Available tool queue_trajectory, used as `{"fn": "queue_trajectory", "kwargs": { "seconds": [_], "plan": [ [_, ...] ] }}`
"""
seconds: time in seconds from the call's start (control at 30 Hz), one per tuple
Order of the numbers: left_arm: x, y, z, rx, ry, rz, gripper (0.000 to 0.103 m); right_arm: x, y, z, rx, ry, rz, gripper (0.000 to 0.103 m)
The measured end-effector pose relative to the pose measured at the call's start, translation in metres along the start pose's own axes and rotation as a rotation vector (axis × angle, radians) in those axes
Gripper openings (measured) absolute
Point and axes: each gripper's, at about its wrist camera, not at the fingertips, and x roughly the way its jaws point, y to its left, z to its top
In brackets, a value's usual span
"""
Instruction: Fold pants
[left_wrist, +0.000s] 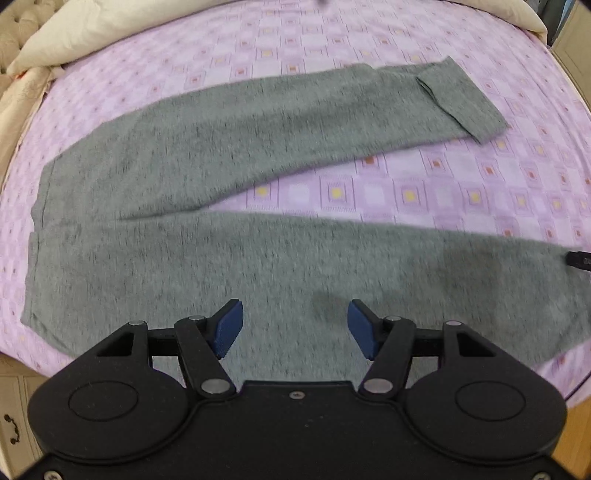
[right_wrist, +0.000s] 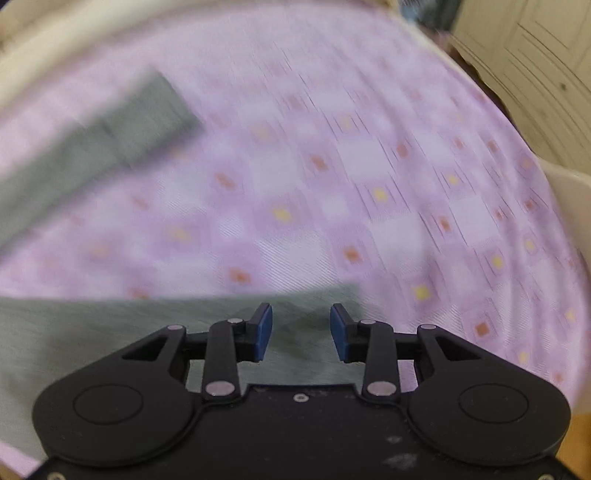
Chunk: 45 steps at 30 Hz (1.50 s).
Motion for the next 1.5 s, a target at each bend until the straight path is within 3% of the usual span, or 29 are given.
{"fn": "queue_trajectory", "kwargs": {
  "seconds": [0.1, 0.3, 0.4, 0.53, 0.7, 0.77, 0.8, 0.83, 0.9, 1.07, 1.27, 1.3, 1.33, 1.37, 1.5],
  "plan": [
    [0.007, 0.003, 0.017, -0.006, -0.029, 0.011, 0.065, -0.02, 0.016, 0.01, -0.031, -0.115, -0.01, 0.037],
    [0.025, 0.013, 0.051, -0.029, -0.058, 0.011, 0.065, -0.039, 0.091, 0.048, -0.212, -0.298, 0.134, 0.041],
    [0.037, 0.017, 0.062, -0.011, -0.055, 0.007, 0.065, -0.027, 0.129, 0.069, -0.273, -0.321, 0.16, 0.041],
    [0.049, 0.025, 0.072, 0.022, -0.047, 0.01, 0.065, -0.001, 0.167, 0.091, -0.391, -0.327, 0.12, 0.041],
    [0.066, 0.044, 0.084, 0.015, -0.027, 0.022, 0.065, 0.028, 0.199, 0.106, -0.513, -0.249, 0.045, 0.041],
    [0.073, 0.053, 0.09, 0.005, -0.016, 0.026, 0.065, 0.033, 0.202, 0.104, -0.559, -0.248, 0.03, 0.036],
    [0.075, 0.056, 0.092, 0.001, -0.013, 0.028, 0.065, 0.034, 0.201, 0.103, -0.577, -0.257, 0.024, 0.027],
    [0.076, 0.06, 0.094, -0.003, -0.013, 0.03, 0.065, 0.034, 0.198, 0.106, -0.58, -0.258, 0.015, 0.007],
    [0.077, 0.065, 0.097, -0.003, -0.016, 0.035, 0.065, 0.037, 0.183, 0.124, -0.518, -0.249, 0.014, 0.005],
    [0.078, 0.071, 0.106, 0.015, -0.039, 0.046, 0.065, 0.045, 0.121, 0.159, -0.253, -0.253, -0.094, 0.005],
    [0.085, 0.072, 0.117, 0.029, -0.041, 0.041, 0.065, 0.086, 0.084, 0.179, -0.126, -0.171, -0.217, 0.007],
    [0.086, 0.072, 0.118, 0.03, -0.044, 0.039, 0.065, 0.075, 0.076, 0.177, -0.108, -0.189, -0.23, 0.014],
    [0.086, 0.072, 0.119, 0.032, -0.047, 0.039, 0.065, 0.068, 0.074, 0.176, -0.078, -0.215, -0.237, 0.034],
    [0.086, 0.071, 0.12, 0.036, -0.049, 0.04, 0.065, 0.059, 0.072, 0.177, -0.029, -0.238, -0.221, 0.037],
    [0.089, 0.072, 0.13, 0.048, -0.059, 0.039, 0.065, 0.035, 0.07, 0.191, 0.158, -0.234, 0.064, 0.035]
  ]
}}
